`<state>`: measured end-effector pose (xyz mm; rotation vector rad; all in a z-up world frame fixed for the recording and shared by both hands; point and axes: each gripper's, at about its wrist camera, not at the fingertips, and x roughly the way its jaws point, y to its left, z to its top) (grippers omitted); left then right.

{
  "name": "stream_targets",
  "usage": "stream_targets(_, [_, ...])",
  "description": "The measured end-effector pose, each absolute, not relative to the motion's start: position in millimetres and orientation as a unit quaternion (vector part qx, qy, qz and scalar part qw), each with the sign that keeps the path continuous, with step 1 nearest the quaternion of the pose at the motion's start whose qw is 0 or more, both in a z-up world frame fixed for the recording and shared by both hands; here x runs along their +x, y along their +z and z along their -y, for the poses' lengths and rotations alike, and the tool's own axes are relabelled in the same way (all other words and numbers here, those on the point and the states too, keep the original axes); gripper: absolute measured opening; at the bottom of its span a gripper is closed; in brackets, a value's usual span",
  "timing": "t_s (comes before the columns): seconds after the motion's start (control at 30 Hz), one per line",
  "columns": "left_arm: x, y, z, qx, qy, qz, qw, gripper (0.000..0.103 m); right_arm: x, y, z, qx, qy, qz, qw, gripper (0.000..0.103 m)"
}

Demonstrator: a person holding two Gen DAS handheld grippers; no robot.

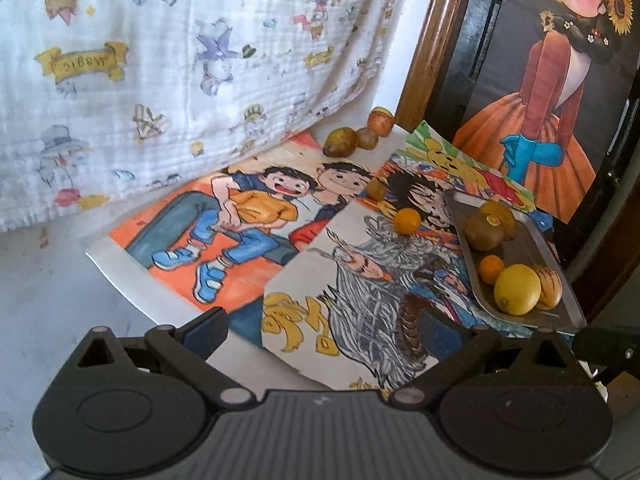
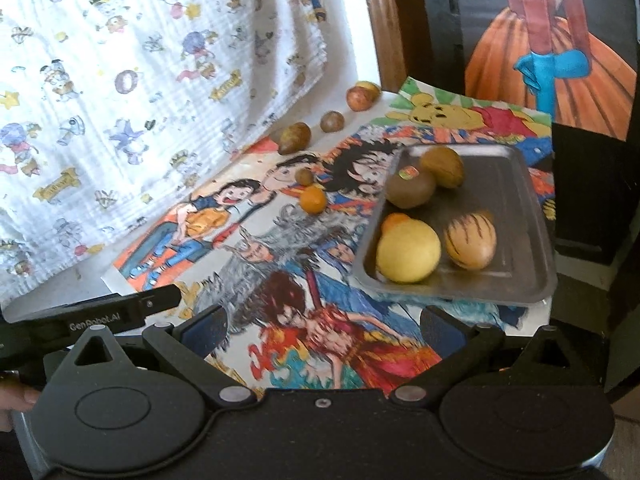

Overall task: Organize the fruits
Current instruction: 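Withdraw both tools from the tray toward the remaining fruits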

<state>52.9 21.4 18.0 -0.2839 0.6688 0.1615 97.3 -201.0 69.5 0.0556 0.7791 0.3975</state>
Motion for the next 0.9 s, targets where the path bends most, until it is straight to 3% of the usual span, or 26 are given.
stream_targets(0.4, [81.4,33.5,-42.6,-0.118,0.103,-0.303,0.94,0.102,160.0,112.7,173.9,0.048,0.282,-0.35,0.892,0.102])
stream_targets(0.7, [137.5,35.9,-44.5,-0.065,0.068,-0.292,0.952,0.102,265.5,141.8,154.4,0.101,0.314,-0.402,0.854,0.102])
stream_targets(0.9, [172.6,25.0,-26.7,-0.061,0.015,-0.294,0.954,0.102,337.7,129.5,133.4,0.061,0.333,-0.438,0.833,0.102])
